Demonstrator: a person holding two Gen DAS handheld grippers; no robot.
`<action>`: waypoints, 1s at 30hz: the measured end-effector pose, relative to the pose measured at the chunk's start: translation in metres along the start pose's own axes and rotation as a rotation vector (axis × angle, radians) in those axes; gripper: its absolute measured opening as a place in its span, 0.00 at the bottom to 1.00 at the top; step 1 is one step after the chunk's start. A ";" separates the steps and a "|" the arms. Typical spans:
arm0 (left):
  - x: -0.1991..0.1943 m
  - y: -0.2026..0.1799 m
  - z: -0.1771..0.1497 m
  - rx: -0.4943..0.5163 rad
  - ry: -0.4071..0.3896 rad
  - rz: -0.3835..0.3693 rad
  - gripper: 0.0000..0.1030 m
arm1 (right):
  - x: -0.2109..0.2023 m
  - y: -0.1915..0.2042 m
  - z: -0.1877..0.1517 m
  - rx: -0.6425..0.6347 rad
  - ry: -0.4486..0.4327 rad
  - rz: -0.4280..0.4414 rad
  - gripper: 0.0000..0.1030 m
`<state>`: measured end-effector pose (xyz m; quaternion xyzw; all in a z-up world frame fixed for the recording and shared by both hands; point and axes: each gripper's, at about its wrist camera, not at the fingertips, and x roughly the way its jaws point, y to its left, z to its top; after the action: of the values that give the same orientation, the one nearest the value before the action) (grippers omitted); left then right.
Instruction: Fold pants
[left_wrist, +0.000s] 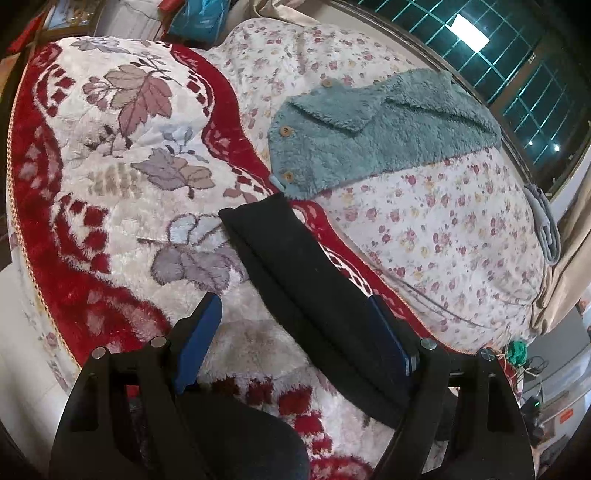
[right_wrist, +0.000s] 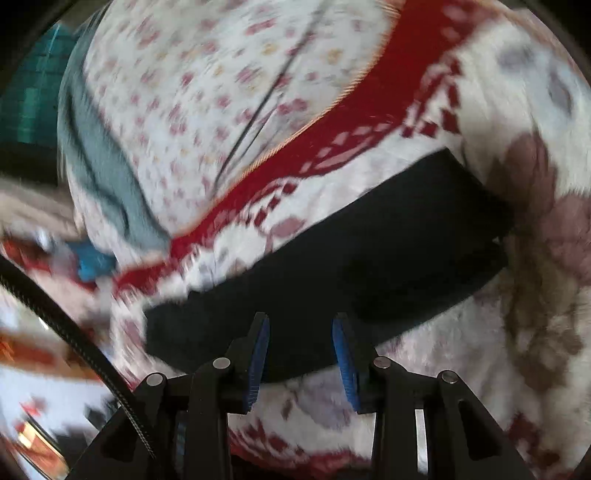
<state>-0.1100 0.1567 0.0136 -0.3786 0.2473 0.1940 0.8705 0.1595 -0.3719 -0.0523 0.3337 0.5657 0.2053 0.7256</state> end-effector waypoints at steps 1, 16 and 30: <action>0.001 0.001 0.000 -0.004 0.006 -0.003 0.78 | -0.001 -0.011 0.003 0.053 -0.020 0.025 0.33; 0.011 0.008 -0.001 -0.054 0.059 -0.022 0.78 | -0.024 -0.053 0.009 0.354 -0.247 -0.089 0.34; 0.013 0.005 -0.002 -0.047 0.069 -0.031 0.78 | -0.007 -0.060 0.019 0.295 -0.241 0.010 0.22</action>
<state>-0.1029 0.1606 0.0023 -0.4092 0.2666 0.1731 0.8553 0.1712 -0.4230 -0.0873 0.4615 0.4968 0.0823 0.7304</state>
